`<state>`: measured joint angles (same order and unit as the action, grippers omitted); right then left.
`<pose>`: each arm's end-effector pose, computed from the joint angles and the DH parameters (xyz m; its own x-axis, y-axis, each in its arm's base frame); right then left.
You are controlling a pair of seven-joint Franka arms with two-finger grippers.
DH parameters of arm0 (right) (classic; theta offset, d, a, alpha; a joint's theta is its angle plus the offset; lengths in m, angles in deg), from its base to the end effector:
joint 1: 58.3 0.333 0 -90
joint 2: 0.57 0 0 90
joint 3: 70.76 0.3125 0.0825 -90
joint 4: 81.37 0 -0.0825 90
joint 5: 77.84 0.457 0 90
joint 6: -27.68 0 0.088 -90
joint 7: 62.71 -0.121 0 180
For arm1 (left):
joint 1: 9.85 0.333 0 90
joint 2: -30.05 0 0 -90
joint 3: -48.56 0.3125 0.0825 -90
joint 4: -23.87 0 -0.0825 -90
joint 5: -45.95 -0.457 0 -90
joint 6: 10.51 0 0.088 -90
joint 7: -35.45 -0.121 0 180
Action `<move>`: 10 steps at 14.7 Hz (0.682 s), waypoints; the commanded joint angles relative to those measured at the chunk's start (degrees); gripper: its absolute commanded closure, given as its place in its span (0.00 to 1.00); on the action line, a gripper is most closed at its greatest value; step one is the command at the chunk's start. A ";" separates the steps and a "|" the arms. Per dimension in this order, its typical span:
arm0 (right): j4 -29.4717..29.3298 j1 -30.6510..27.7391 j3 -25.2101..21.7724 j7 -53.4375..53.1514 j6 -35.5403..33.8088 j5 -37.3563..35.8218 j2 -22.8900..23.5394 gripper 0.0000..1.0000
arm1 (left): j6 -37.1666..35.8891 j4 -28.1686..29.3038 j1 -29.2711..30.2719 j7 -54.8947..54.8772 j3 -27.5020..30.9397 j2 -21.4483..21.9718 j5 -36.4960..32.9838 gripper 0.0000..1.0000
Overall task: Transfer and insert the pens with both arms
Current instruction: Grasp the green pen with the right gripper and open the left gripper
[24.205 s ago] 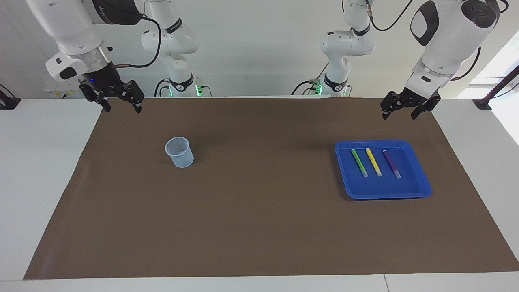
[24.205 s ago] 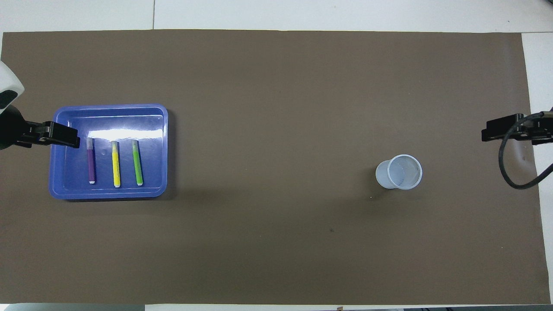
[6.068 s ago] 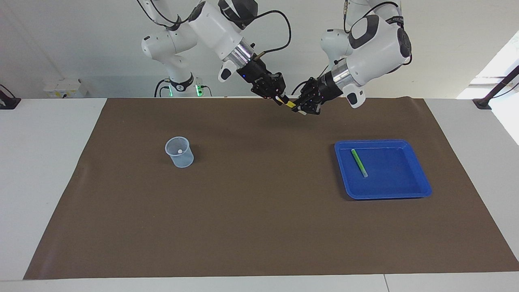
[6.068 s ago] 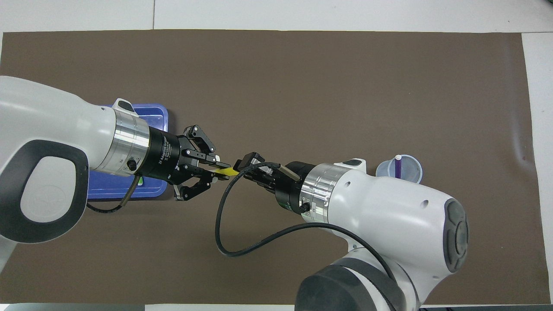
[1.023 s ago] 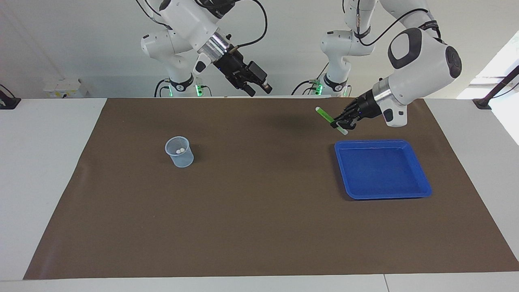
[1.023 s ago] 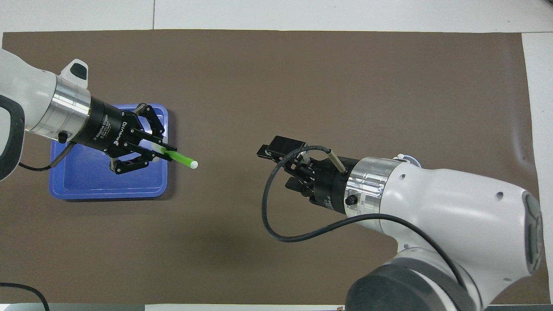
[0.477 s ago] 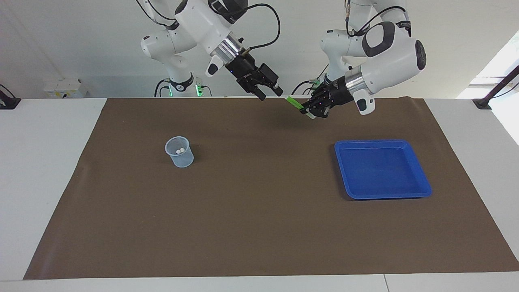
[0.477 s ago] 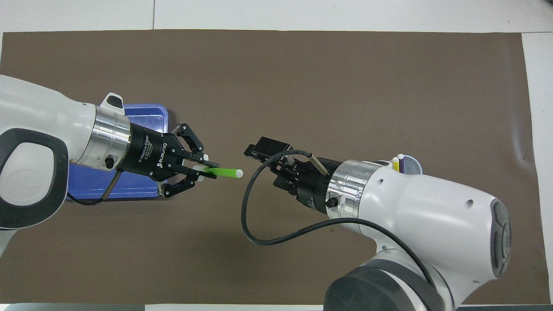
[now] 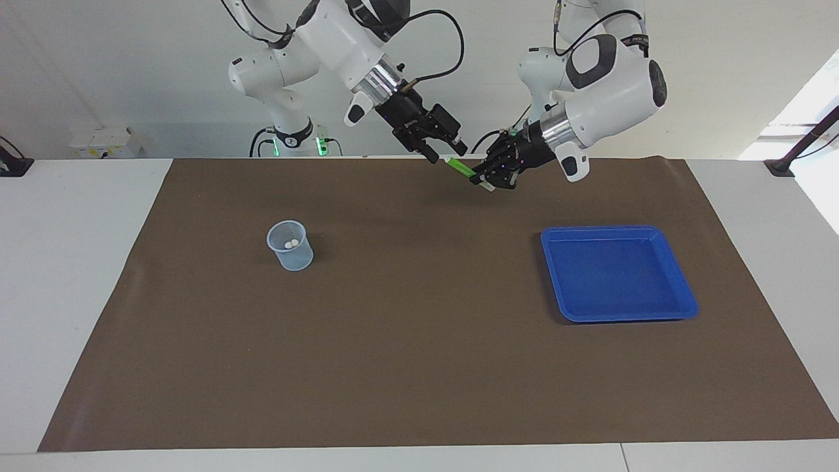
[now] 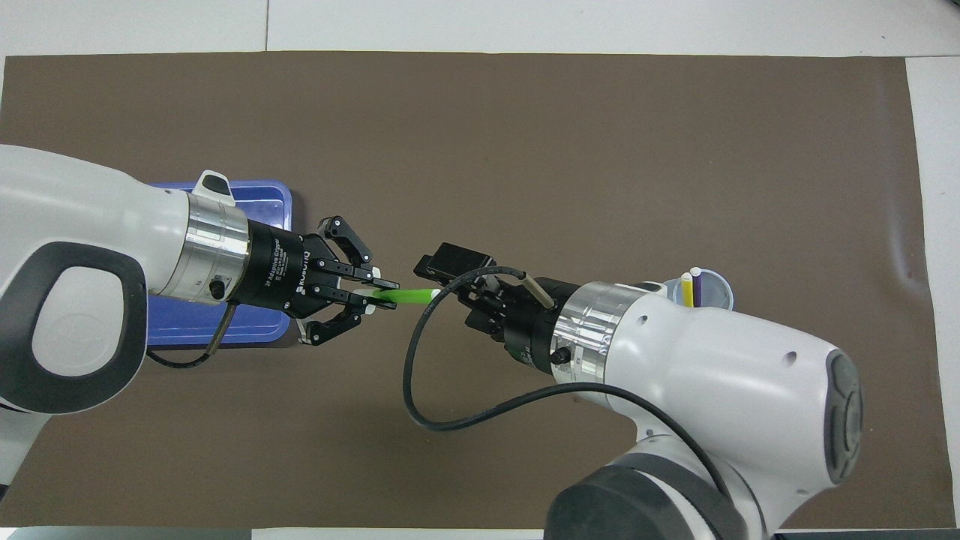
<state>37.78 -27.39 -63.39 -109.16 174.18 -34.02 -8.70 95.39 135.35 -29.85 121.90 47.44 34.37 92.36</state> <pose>0.4998 0.3918 0.5173 0.8260 -0.5265 -0.2015 -0.4949 -0.5059 -0.7065 0.5481 -0.2836 0.4992 0.1100 0.7095 -0.6961 0.9758 -0.2102 -0.0600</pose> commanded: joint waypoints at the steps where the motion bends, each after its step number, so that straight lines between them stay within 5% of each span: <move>1: 0.38 -0.49 -0.07 3.11 -0.42 0.47 -0.30 0.26 | 1.24 2.60 -0.74 0.56 0.68 1.92 1.31 1.00; 5: 0.38 -0.67 -0.07 4.09 -0.52 0.47 -0.30 0.60 | 1.24 2.60 -0.74 0.56 0.68 2.01 1.31 1.00; 8: 0.38 -0.67 -0.07 4.18 -0.60 0.47 -0.30 0.62 | 1.15 2.60 -0.66 0.56 0.68 2.01 1.31 1.00; 10: 0.38 -0.76 -0.07 4.18 -0.60 0.47 -0.30 0.71 | 1.15 2.60 -0.39 0.56 0.68 2.01 1.31 1.00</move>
<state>37.78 -27.43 -63.70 -106.46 174.06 -34.02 -8.68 95.44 135.70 -29.85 121.95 47.60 34.39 92.43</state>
